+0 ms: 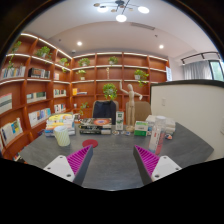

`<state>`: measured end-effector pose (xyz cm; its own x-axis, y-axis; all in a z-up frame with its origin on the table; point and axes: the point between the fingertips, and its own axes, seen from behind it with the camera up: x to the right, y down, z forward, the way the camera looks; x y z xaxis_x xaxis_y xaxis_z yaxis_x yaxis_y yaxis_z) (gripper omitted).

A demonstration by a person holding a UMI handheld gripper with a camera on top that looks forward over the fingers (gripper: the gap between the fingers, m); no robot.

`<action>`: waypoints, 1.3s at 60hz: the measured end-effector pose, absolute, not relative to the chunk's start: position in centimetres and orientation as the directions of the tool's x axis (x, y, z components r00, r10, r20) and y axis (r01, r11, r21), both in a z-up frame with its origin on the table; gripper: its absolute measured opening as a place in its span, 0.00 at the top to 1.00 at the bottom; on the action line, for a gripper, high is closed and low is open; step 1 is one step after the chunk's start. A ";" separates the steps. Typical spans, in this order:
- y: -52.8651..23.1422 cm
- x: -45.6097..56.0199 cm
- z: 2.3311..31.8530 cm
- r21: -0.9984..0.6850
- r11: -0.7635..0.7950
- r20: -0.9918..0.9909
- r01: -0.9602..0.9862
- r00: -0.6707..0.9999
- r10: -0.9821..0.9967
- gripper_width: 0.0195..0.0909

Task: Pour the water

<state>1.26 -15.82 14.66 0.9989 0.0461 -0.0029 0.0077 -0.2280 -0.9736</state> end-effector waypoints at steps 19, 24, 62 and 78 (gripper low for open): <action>-13.2 10.7 8.2 -0.961 -0.277 0.006 -0.002 1.000 -0.029 0.06; -11.7 13.5 7.9 -0.960 -0.281 0.010 -0.009 0.998 -0.067 0.07; -1.2 17.3 7.7 -0.970 -0.244 0.031 0.015 0.998 -0.060 0.59; -0.7 17.2 7.9 -0.978 -0.206 0.055 0.043 0.997 -0.053 0.80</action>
